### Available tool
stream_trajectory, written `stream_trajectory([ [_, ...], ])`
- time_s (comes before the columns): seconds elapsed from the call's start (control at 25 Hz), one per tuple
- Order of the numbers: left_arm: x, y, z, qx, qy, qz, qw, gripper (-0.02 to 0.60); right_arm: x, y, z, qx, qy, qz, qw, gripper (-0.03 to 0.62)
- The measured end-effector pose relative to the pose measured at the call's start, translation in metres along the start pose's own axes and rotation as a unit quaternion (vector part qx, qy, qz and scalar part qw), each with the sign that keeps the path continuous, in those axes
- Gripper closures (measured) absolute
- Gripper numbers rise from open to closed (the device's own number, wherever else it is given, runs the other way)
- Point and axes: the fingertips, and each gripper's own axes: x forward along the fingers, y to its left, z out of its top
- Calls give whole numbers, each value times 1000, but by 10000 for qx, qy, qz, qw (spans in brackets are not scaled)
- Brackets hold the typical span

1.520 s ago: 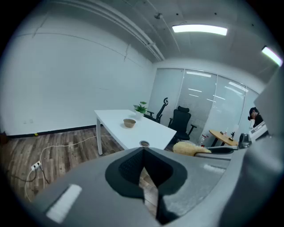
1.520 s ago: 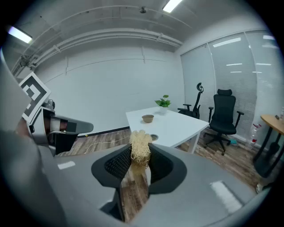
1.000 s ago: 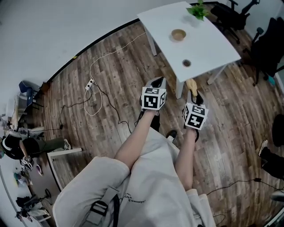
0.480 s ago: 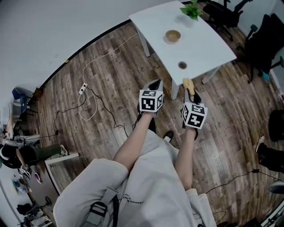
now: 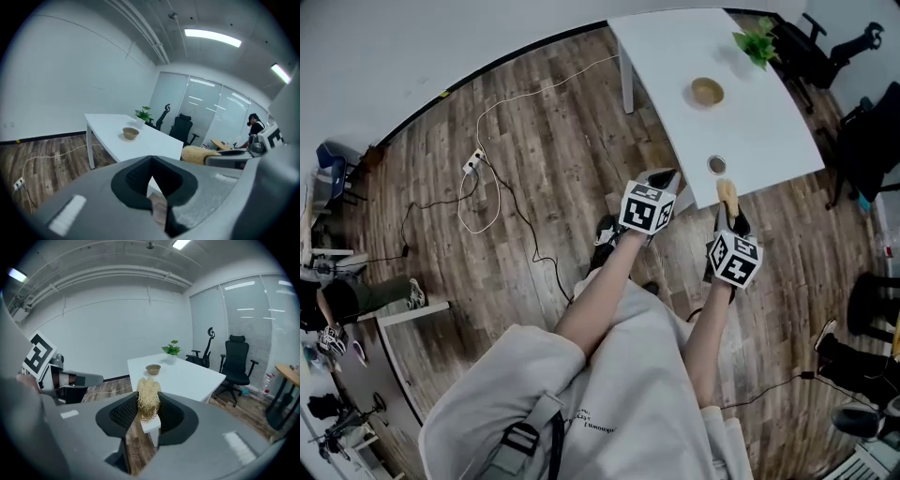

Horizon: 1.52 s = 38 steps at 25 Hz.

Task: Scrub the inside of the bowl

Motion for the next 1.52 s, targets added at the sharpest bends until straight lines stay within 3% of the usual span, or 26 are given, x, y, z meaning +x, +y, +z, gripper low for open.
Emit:
stream_trajectory([
  [0.12, 16, 13, 16, 358, 134, -210, 9990, 581, 23, -8, 9, 196, 44, -170, 9997, 445],
  [0.28, 24, 47, 38, 236, 147, -345, 9990, 581, 44, -13, 25, 491, 47, -287, 9984, 445],
  [0.48, 39, 81, 66, -76, -31, -390, 9992, 581, 62, -13, 49, 328, 109, -336, 9988, 444],
  [0.72, 62, 98, 77, 42, 111, -682, 9976, 581, 83, -13, 59, 316, 171, -578, 9977, 444],
  [1.16, 92, 139, 99, 596, 500, -1165, 9901, 581, 123, 10, 86, 338, 236, -787, 9960, 444],
  [1.32, 95, 160, 104, 983, 670, -1334, 9839, 581, 138, 9, 85, 539, 238, -901, 9942, 444],
  [1.52, 91, 206, 109, 1340, 790, -1273, 9796, 580, 160, 18, 91, 689, 196, -1000, 9924, 444],
])
